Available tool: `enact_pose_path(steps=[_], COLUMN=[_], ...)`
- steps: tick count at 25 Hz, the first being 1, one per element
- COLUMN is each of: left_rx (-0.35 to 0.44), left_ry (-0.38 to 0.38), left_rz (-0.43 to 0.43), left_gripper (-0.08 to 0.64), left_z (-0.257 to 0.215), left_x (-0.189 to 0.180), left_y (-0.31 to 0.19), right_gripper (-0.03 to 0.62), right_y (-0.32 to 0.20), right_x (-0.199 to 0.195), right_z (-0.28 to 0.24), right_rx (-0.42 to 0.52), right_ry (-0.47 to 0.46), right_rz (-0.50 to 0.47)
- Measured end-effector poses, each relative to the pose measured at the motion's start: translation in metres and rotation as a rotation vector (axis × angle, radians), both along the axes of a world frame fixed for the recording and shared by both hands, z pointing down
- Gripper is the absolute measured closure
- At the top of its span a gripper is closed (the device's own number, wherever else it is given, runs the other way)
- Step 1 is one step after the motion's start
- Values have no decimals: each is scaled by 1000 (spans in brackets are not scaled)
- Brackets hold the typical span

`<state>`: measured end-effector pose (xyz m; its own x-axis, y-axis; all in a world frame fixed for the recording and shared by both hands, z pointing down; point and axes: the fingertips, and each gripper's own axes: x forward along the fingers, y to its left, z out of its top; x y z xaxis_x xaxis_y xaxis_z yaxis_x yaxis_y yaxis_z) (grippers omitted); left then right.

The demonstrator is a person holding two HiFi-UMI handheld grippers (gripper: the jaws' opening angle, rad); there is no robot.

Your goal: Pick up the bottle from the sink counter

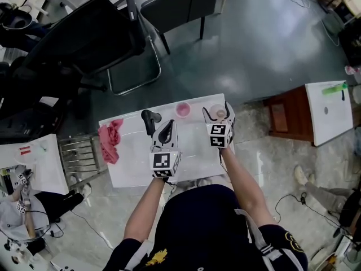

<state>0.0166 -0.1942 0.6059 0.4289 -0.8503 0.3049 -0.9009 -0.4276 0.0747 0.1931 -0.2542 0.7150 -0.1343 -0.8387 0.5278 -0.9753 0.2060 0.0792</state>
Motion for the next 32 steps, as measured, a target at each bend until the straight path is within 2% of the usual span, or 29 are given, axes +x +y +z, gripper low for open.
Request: enact_pose_path(steps=[24, 32], left_rx=[91, 96], left_ry=[16, 22], left_rz=[4, -18], left_gripper=[545, 545], left_z=[-52, -59], left_x=[-31, -49], left_y=[35, 59], right_gripper=[160, 160], right_y=[64, 94], right_x=[-33, -41], right_z=[-83, -97], right_rx=[82, 65], right_ry=[-37, -34], right_rz=[-6, -15])
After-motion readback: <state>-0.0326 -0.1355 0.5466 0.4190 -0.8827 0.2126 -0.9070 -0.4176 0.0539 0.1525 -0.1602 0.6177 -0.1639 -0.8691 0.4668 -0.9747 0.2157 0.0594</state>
